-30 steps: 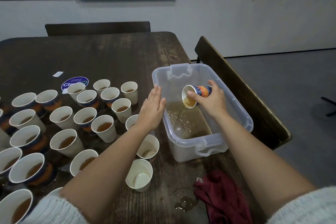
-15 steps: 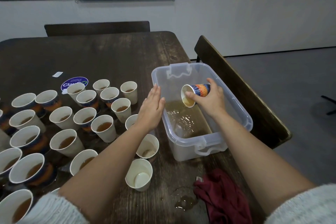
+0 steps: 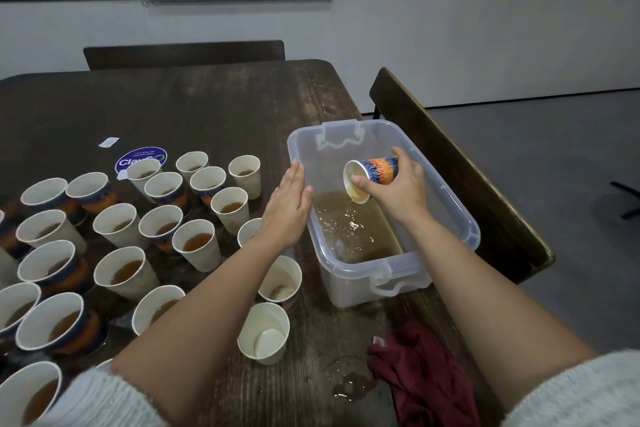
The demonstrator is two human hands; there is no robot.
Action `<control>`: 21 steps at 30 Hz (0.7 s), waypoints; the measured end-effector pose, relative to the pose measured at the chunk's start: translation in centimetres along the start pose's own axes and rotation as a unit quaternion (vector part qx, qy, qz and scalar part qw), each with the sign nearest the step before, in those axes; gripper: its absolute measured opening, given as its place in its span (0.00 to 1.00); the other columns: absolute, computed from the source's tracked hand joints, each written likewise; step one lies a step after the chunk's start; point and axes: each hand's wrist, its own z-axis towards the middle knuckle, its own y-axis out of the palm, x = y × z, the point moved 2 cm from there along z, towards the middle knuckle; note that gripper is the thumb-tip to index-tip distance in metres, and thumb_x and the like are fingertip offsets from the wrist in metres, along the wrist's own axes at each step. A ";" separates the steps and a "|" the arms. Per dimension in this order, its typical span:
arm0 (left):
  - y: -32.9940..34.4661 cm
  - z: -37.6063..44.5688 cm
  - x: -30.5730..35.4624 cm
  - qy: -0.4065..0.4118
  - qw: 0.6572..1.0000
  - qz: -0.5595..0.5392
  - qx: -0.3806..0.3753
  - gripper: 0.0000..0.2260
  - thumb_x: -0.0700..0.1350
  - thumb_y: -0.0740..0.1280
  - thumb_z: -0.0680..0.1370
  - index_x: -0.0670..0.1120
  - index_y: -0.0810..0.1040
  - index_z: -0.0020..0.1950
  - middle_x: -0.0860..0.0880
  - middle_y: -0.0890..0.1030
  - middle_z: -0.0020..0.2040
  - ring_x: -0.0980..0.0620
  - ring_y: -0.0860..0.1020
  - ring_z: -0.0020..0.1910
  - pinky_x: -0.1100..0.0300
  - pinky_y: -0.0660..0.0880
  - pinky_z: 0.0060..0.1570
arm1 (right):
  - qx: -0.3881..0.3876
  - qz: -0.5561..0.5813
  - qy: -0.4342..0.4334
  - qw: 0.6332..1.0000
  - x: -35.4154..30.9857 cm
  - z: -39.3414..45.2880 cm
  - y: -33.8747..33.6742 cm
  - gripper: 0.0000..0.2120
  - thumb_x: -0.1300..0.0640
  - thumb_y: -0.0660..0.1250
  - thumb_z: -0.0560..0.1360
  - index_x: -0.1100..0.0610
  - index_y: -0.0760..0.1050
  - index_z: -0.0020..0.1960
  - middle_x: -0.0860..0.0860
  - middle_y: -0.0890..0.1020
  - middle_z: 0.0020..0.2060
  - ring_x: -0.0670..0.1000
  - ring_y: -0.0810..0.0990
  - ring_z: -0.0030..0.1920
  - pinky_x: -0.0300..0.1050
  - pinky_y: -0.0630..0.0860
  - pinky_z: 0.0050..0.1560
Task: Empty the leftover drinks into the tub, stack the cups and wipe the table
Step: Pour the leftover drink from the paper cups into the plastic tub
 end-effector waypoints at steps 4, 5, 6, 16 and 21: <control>0.0 0.0 0.0 0.002 1.000 -0.002 0.002 0.23 0.48 0.50 0.85 0.46 0.51 0.79 0.50 0.49 0.80 0.55 0.48 0.78 0.52 0.49 0.76 | 0.001 -0.001 0.000 1.000 0.1 0.0 0.1 0.46 0.39 0.75 0.67 0.50 0.57 0.77 0.56 0.62 0.72 0.55 0.67 0.69 0.46 0.70 0.62; 0.0 0.0 0.0 0.002 1.000 -0.003 0.002 0.23 0.48 0.50 0.85 0.46 0.50 0.79 0.50 0.49 0.80 0.55 0.48 0.78 0.52 0.49 0.76 | 0.001 -0.001 -0.001 1.000 0.1 0.0 0.1 0.46 0.39 0.75 0.67 0.50 0.57 0.77 0.56 0.62 0.72 0.55 0.67 0.69 0.46 0.70 0.62; 0.0 0.0 0.0 0.002 1.000 -0.003 0.002 0.23 0.48 0.50 0.85 0.46 0.50 0.79 0.50 0.49 0.80 0.55 0.48 0.78 0.52 0.49 0.76 | 0.003 -0.002 -0.002 1.000 0.1 0.0 0.1 0.46 0.39 0.75 0.67 0.50 0.57 0.77 0.56 0.62 0.72 0.55 0.67 0.69 0.46 0.70 0.63; 0.0 -0.1 0.0 0.005 1.000 -0.006 0.001 0.23 0.48 0.50 0.85 0.46 0.50 0.79 0.50 0.49 0.80 0.56 0.47 0.78 0.53 0.48 0.76 | 0.011 -0.005 -0.004 1.000 0.3 0.2 0.3 0.46 0.39 0.75 0.67 0.50 0.57 0.77 0.55 0.62 0.72 0.55 0.67 0.69 0.46 0.70 0.62; -0.1 -0.1 0.2 0.001 1.000 0.003 -0.008 0.23 0.48 0.50 0.85 0.45 0.49 0.79 0.50 0.48 0.80 0.55 0.47 0.78 0.53 0.48 0.76 | 0.018 -0.008 -0.007 1.000 0.2 0.1 0.2 0.46 0.39 0.75 0.67 0.50 0.57 0.77 0.55 0.62 0.72 0.55 0.67 0.69 0.47 0.71 0.63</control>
